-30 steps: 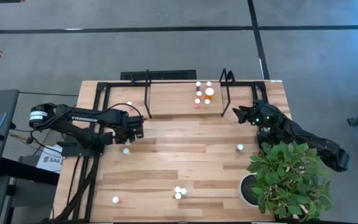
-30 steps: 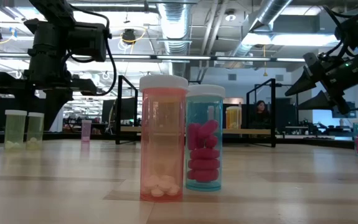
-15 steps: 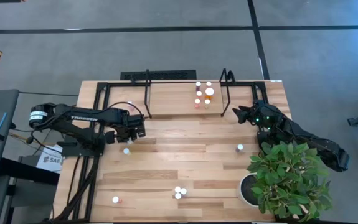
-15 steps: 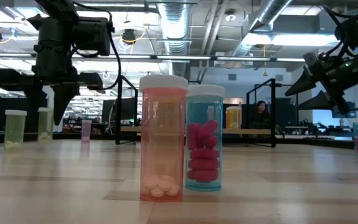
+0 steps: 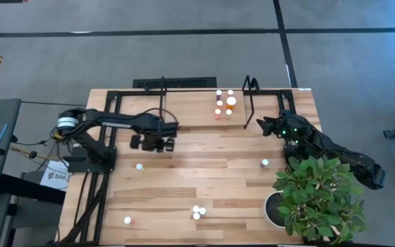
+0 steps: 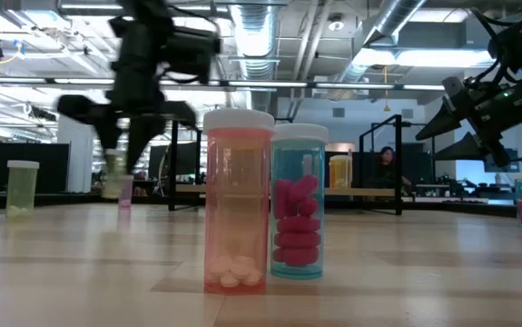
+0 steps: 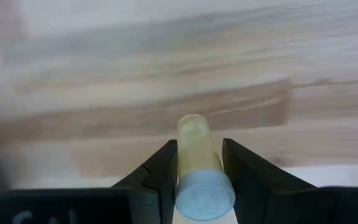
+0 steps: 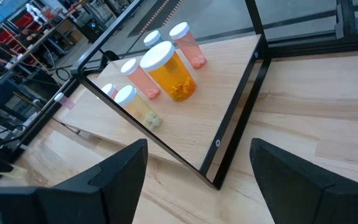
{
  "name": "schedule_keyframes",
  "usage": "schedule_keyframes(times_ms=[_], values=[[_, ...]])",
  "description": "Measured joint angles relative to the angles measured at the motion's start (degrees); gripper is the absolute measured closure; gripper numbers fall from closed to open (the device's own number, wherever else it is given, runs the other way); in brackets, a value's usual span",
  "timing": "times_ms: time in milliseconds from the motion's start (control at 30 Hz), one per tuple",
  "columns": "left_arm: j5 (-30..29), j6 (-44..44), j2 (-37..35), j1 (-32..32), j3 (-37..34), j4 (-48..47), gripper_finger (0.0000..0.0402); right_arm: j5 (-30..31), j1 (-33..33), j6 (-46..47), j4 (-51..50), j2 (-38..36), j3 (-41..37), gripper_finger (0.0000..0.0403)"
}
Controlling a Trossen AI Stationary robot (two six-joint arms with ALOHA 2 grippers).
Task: Pick and place medicine bottles onto shelf by color
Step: Put the yellow pill bottle on the shelf
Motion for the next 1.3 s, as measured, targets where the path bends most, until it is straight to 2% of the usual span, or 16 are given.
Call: schedule_keyframes(times_ms=[333, 867, 1100, 1200, 1300], values=[[-2.5, 13.1, 11.9, 0.0, 19.8, -5.9, 0.0301, 0.0, 0.0, 0.0, -0.5, 0.0, 0.0, 0.0097], [-7.9, 25.8, 20.0, 4.6, 37.6, -8.6, 0.0301, 0.0, 0.0, 0.0, -1.3, 0.0, 0.0, 0.0097], [-11.0, 46.9, 26.9, 5.4, 47.1, -13.4, 0.0301, 0.0, 0.0, 0.0, -1.3, 0.0, 0.0, 0.0097], [-9.5, 55.1, 29.7, 6.3, 50.2, -14.7, 0.0297, 0.0, 0.0, 0.0, -1.3, 0.0, 0.0, 0.0097], [-8.5, 59.2, 32.0, 8.0, 52.9, -15.5, 0.0293, 0.0, 0.0, 0.0, -1.3, 0.0, 0.0, 0.0097]])
